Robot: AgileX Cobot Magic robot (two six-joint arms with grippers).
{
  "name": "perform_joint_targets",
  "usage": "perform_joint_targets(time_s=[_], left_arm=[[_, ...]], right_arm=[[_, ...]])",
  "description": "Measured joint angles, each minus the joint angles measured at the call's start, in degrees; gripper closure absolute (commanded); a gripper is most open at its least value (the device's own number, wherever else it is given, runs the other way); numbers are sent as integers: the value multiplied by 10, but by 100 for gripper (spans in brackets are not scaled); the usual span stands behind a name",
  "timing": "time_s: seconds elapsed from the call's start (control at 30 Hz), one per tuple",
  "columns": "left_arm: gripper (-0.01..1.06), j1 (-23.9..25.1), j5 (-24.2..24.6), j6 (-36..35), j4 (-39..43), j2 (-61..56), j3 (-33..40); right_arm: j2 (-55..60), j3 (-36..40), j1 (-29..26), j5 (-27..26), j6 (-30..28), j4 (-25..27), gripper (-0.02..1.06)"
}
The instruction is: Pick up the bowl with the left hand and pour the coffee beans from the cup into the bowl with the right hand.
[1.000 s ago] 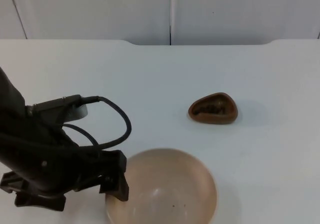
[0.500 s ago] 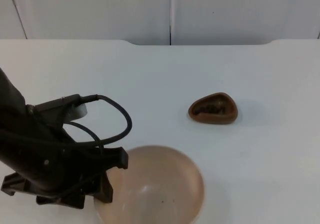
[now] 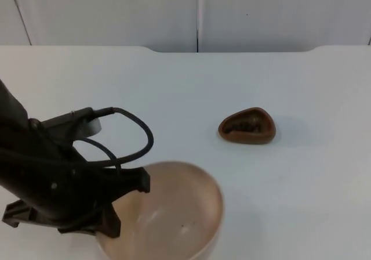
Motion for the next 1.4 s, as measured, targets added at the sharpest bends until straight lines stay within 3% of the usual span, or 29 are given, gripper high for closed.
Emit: perform_joint_targets(time_s=[0.27,0.4,0.6,0.7,1.03,1.4], left_arm=[[105,0,55,-13,36,-16,-63],[105,0,86,-71,122,-17,-110],[105,0,170,-219,333,-17,-204],[105,0,184,-243,366,-17,-226],[105,0,193,-270,415,-17,-245],[105,0,198,-270,415,-17,-247]], right_arm=[[0,0,0,0,0,0,-1],[0,0,0,0,0,0,-1],[0,0,0,0,0,0,-1],[0,0,0,0,0,0,-1],[0,0,0,0,0,0,-1],[0,0,0,0,0,0,-1]])
